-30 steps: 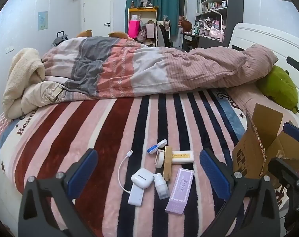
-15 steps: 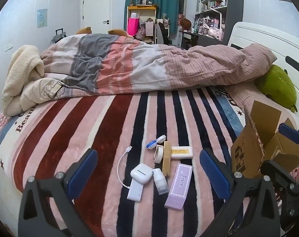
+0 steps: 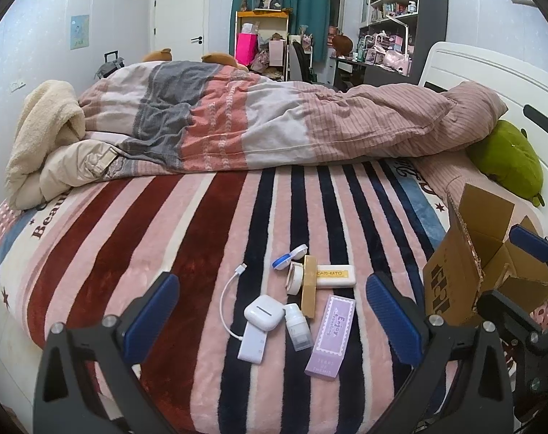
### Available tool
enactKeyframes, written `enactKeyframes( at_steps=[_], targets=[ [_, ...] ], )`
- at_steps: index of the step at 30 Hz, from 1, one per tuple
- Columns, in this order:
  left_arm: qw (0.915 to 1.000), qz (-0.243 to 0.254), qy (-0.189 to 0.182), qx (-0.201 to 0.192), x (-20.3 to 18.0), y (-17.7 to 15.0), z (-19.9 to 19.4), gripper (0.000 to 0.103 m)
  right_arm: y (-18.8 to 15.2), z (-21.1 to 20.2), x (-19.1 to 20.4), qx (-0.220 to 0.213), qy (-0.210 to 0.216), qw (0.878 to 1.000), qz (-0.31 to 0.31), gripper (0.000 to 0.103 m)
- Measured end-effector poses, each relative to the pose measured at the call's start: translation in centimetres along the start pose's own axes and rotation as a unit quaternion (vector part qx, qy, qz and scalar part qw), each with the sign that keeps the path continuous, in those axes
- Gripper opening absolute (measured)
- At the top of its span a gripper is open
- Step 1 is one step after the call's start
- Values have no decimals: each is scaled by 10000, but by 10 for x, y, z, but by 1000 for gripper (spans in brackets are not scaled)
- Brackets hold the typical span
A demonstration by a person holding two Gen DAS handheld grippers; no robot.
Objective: Organize rigid objects
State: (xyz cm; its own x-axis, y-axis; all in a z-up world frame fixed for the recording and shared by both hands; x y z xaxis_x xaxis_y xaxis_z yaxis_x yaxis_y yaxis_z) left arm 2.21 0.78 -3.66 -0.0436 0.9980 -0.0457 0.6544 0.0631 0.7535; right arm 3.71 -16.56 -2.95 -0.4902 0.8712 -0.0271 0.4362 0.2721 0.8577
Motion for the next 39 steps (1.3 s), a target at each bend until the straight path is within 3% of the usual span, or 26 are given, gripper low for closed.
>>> enactKeyframes(
  at_steps=[39],
  targets=[
    [9999,-19,-21,-148,-2,-1,-22,103,6,-18,10,-15,-1,10000,57,103]
  ],
)
Point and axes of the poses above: each gripper's, at about its wrist camera, not at the fingertips, and z roughly the way its jaws point, x to its left, y to its top, the point moved 5 cm from there along z, roughly the way its jaws point, and after that the axes turned 1 degree about y, right-handed, at the moved point
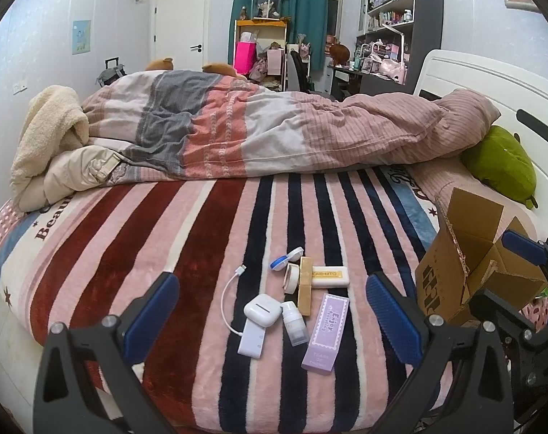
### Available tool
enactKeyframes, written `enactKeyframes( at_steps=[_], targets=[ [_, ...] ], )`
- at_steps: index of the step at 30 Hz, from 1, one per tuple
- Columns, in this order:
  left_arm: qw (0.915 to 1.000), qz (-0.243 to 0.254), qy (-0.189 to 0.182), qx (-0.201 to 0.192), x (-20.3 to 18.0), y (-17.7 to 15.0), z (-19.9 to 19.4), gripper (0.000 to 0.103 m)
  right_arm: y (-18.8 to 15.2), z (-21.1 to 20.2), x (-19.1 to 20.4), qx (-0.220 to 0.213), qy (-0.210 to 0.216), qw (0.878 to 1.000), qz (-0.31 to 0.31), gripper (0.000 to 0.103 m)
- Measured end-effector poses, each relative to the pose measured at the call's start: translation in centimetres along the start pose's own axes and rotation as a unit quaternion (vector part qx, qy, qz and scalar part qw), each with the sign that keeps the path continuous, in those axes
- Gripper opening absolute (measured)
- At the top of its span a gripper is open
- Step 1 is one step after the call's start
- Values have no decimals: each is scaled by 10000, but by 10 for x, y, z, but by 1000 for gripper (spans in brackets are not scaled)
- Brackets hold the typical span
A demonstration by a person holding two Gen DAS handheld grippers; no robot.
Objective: Organize rigid objects
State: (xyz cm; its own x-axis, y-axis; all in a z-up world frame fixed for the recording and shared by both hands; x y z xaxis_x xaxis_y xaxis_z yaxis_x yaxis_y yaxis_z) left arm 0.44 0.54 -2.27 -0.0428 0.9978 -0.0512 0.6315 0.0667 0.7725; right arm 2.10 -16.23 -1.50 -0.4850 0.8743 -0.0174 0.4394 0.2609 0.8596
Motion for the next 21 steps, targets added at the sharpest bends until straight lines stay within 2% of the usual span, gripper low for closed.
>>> enactKeyframes(
  at_steps=[6,13,19,21],
  targets=[
    [10000,-58,-43,-29,3,-2,-1,103,-3,0,0,29,-34,10000,-29,103],
    [9996,-272,-5,-46,41,-7,7,103,0,12,32,83,190,9995,-242,103],
    [9994,-339,-55,15,79,-20,30,102,-16,52,72,467,652,9966,-209,103],
    [9996,-278,-17,65,87,-25,41,102,-30,72,79,704,798,9943,-1,97]
  ],
)
Point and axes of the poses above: each gripper's, at about its wrist camera, not at the fingertips, and z roughly the way its jaws point, x to its left, y to its top, the point moved 5 cm from there along z, roughly the way its jaws point, and after that the axes turned 1 degree about y, right-handed, at the moved point
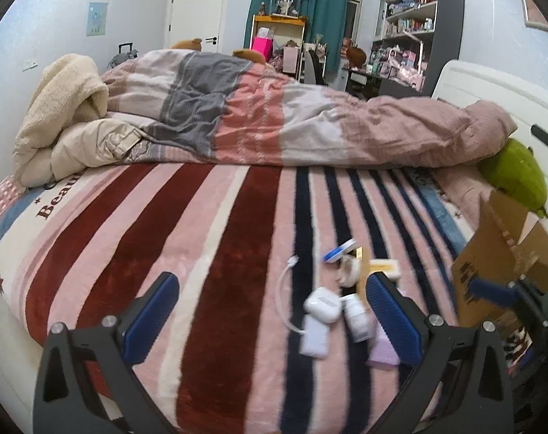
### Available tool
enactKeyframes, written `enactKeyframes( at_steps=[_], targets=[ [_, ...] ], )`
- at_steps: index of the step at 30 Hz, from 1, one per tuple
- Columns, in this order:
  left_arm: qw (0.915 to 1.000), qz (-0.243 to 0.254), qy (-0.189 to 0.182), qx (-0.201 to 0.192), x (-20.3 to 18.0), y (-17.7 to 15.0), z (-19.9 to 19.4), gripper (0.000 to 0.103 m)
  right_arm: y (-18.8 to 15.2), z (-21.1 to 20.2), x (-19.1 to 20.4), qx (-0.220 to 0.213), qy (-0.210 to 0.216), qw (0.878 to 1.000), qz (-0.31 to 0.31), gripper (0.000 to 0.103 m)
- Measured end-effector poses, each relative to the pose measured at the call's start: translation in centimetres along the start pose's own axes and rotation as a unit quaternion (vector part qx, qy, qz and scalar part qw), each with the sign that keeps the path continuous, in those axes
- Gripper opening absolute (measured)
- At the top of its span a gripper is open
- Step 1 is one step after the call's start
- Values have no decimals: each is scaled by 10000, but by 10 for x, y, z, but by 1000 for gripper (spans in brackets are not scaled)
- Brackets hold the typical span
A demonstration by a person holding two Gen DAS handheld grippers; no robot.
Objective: Organize rigid objects
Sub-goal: 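Reach the right gripper to the lilac box and close on it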
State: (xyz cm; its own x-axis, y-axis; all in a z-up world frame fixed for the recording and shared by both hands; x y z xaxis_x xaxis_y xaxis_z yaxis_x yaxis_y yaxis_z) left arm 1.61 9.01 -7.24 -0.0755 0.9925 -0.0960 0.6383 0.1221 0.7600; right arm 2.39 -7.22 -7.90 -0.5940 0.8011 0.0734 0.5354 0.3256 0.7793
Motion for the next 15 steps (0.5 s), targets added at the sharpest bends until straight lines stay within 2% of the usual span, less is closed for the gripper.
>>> enactKeyframes(
  at_steps=[2,5,11,15],
  targets=[
    [9999,35,-81,108,7,-7,14,102,-12,20,-2,243,118,9994,217,88],
    [9994,27,-254,227,14,-17,31,102,-28,46,-10,548,-7,9972,506,71],
    [9980,40,-525,360,14,-27,49,102,-54,85,-34,995,-470,9901,874,60],
    [9971,102,-682,334,8,-26,49,102,-60,88,-43,1103,-589,9880,908,60]
  ],
)
Point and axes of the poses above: each gripper's, at about its wrist camera, not at the fingertips, and z roughly the way its jaws point, x to its left, y to its top, the point moved 5 cm from there along z, roughly the way its jaws point, and after that the axes turned 1 degree about y, right-handed, at the moved point
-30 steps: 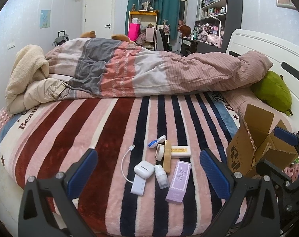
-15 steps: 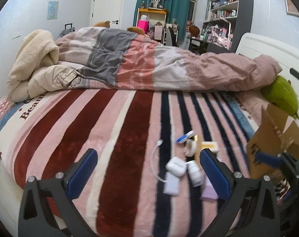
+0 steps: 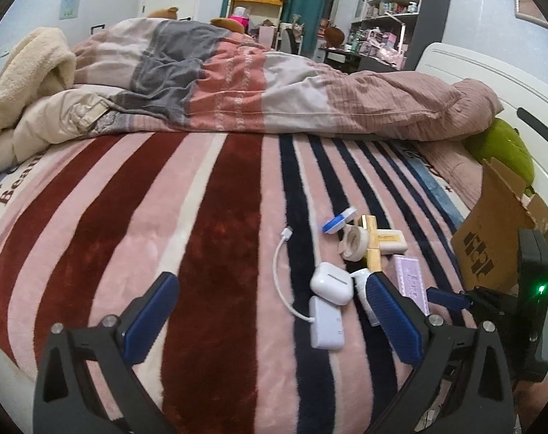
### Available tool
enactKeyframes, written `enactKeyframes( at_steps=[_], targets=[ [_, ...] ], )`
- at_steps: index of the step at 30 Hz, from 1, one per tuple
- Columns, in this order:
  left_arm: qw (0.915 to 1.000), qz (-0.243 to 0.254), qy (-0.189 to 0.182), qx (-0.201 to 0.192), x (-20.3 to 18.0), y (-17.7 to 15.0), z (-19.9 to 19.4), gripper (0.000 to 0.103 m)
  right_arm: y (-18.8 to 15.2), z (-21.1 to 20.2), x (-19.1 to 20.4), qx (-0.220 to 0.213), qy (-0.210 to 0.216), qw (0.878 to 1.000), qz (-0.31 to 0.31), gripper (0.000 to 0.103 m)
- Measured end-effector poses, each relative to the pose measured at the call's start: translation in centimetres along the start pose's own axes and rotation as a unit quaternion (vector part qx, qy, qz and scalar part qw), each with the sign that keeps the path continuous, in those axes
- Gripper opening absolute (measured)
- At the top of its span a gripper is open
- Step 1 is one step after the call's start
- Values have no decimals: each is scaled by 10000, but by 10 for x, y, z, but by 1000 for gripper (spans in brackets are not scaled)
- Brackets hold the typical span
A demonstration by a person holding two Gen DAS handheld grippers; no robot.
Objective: Organize rigid objects
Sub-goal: 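Reach the right gripper to the lilac box and close on it, then carry the lilac box with the right gripper and drop it into the cardboard box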
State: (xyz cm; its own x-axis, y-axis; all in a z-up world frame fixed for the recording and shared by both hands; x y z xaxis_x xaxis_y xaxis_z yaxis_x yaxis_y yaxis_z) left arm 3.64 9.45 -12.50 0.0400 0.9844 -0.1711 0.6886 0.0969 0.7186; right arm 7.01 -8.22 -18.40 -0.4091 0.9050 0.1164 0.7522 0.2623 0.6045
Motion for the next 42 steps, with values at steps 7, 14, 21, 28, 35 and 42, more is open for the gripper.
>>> enactKeyframes(
  at_steps=[7,14,21,28,35,42],
  targets=[
    [9997,-22,-252,8,-11,1,-8,102,-4,-21,-39,85,-457,9988,128,59],
    [9984,60,-541,135,-18,-1,-9,102,-2,11,-40,196,-326,9990,236,35],
    [9892,381,-1388,287,-54,18,-9,102,5,-16,-29,-63,-105,9998,-186,33],
    [9639,496,-2567,498,-108,65,-22,89,46,-90,-3,-674,723,9919,-803,33],
    [9392,721,-3297,637,-187,104,-37,52,74,-161,-27,-1391,832,9828,-880,33],
    [9202,1220,-3491,1283,-293,110,-4,51,67,-180,-112,-1333,498,9896,-207,33]
  ],
)
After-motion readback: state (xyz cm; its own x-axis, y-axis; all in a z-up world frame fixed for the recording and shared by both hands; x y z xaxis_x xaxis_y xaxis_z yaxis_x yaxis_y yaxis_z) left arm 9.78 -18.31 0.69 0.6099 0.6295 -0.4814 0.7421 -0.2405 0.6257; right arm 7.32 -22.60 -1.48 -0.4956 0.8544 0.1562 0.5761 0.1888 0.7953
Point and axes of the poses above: each gripper's, at about its wrist camera, not at the fingertips, and z roughly the way its jaws point, x to its left, y to its top, the point moved 5 cm from there along z, roughly the way its jaws point, and after that the axes turned 1 degree about y, right-handed, at the moved point
